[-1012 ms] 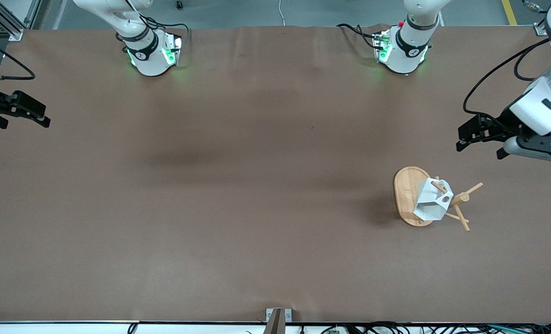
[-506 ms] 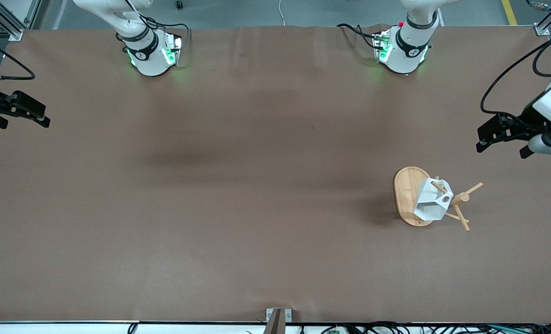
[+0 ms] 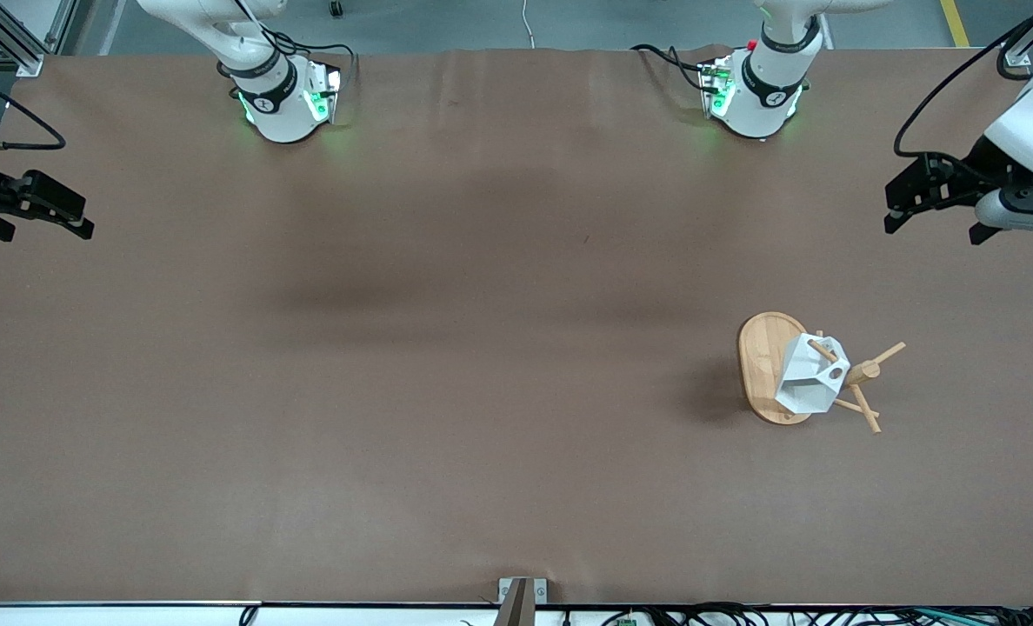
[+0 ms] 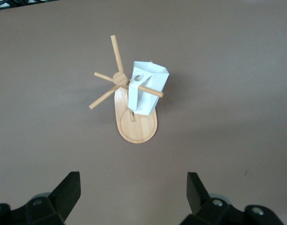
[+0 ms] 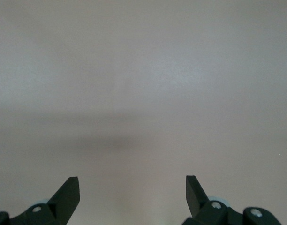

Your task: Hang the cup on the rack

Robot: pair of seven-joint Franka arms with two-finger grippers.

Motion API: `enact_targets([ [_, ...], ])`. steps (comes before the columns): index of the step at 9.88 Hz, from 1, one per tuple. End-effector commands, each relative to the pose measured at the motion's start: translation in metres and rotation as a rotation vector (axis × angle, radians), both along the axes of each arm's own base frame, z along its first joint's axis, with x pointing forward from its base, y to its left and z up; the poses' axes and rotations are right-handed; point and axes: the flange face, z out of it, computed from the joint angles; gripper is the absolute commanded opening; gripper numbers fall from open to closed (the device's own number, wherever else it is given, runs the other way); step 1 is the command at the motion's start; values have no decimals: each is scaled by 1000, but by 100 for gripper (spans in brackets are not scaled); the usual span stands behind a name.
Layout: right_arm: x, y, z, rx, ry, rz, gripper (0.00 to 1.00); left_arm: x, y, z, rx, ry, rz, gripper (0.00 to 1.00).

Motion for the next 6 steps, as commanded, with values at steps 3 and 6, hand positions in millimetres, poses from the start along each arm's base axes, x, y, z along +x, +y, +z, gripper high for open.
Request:
enact_targets([
  [3,-6,0,1,0,-8,-4,100,-24,2,-17,40,44,9,100],
  [6,-6,0,1,0,-8,-4,100,-23,5,-15,38,40,7,100],
])
